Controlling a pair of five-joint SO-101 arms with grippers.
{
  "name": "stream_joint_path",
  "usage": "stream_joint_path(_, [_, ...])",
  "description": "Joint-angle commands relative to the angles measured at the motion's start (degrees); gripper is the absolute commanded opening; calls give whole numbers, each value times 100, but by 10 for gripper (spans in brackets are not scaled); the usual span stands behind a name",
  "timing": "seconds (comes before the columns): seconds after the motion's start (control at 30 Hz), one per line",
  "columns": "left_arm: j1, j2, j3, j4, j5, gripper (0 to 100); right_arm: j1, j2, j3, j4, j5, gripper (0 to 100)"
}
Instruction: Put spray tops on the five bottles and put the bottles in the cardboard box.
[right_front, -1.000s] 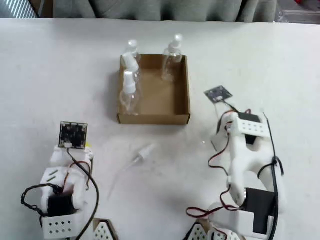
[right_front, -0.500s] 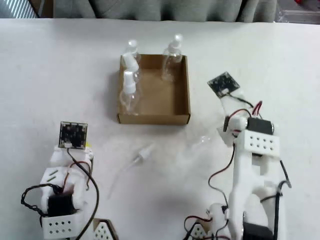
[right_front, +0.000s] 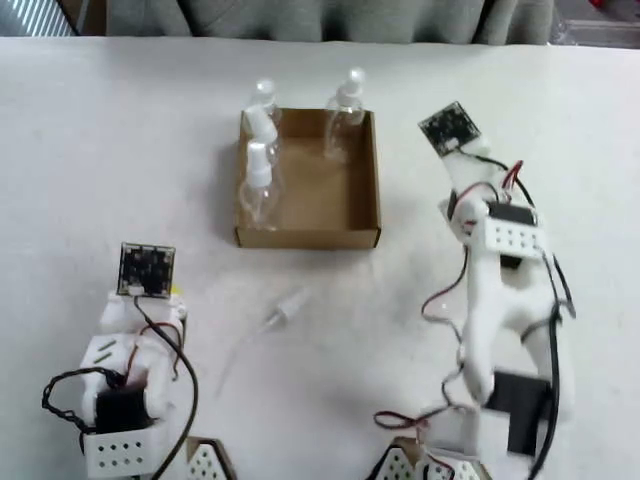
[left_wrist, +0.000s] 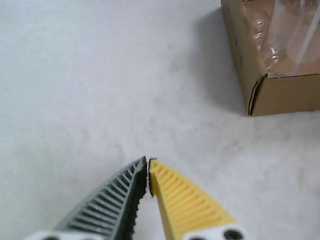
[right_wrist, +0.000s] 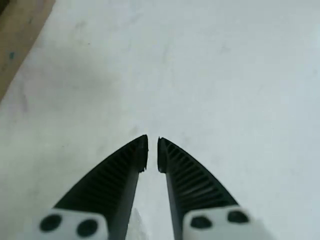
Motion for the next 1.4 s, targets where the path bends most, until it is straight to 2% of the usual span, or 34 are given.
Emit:
stream_joint_path(0.0, [40,-75,-9,0,-79,20,268,690,-782,-92,53,16])
stream_joint_path(0.13, [40,-75,-9,0,-79,20,585,1490,-1415,470,167,16])
stream_joint_path(0.27, [40,-75,-9,0,-79,20,1015,1921,-2004,1156,1090,16])
stream_joint_path(0.43, [40,-75,-9,-9,-79,20,1420,2018,-2163,1719,1574,16])
stream_joint_path(0.67, [40,-75,-9,-9,-79,20,1763,2009,-2198,3073,2479,16])
stream_joint_path(0.87, [40,-75,-9,-9,-79,20,1727,1393,-2286,3011,1785,16])
stream_joint_path(1.1, [40,-75,-9,0,-79,20,1024,980,-2242,2563,607,16])
stream_joint_path(1.37, [31,-75,-9,9,-79,20,602,1393,-1688,1974,501,16])
